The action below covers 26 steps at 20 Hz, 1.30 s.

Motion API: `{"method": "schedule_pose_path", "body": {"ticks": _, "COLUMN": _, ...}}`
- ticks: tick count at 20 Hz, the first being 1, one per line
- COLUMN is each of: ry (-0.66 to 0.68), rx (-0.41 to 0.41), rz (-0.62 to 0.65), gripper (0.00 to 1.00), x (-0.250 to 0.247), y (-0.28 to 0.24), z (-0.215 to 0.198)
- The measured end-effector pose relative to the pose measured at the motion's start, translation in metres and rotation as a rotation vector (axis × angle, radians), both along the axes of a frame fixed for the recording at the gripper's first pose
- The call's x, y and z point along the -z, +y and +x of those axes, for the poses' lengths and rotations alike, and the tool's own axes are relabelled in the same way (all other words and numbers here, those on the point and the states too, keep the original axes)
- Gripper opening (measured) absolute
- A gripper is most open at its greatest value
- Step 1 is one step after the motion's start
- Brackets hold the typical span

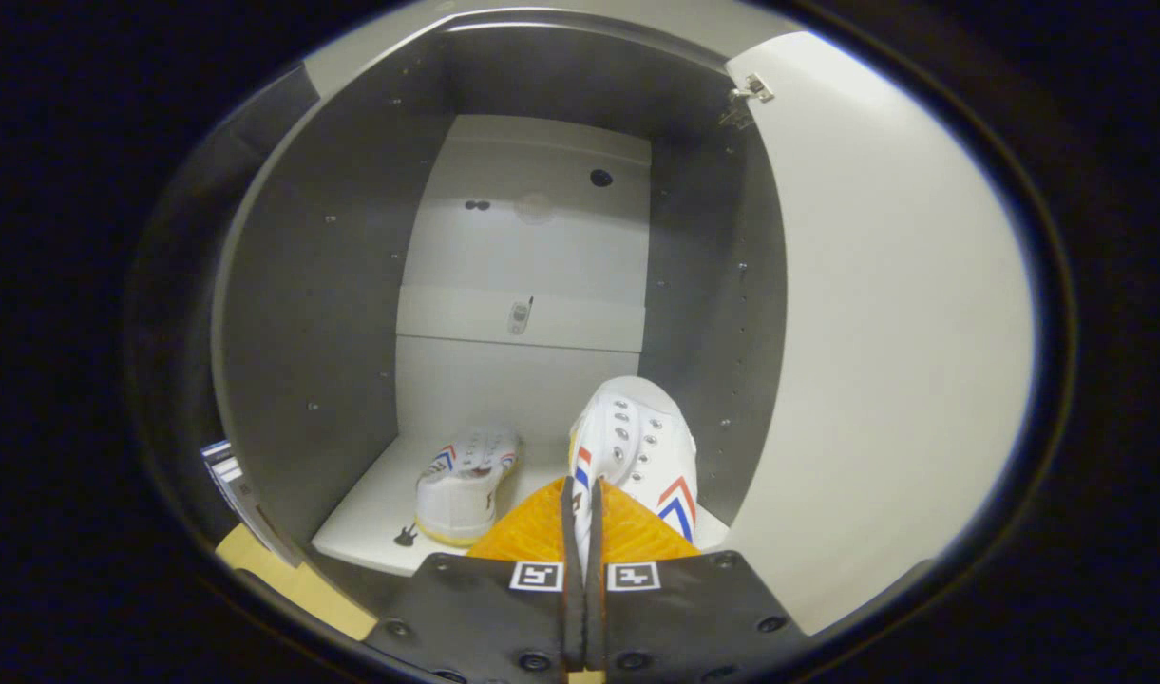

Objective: Open the shoe cabinet door, grab the shoes and put them into the shoe cabinet, then close the shoe cabinet door.

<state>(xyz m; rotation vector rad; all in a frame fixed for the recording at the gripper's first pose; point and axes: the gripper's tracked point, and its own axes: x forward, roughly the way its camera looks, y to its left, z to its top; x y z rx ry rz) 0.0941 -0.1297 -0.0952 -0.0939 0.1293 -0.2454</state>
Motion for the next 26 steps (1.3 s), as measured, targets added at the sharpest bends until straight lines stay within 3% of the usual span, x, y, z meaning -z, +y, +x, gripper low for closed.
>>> {"method": "schedule_pose_path", "body": {"ticks": 11, "ry": 0.046, "rx": -0.024, "rz": 0.001, "gripper": 0.03, "x": 0.027, "y": -0.020, "z": 0.103}}
{"method": "schedule_pose_path", "body": {"ticks": 26, "ry": 0.247, "rx": -0.157, "rz": 0.050, "gripper": 0.04, "x": 0.061, "y": -0.011, "z": 0.116}}
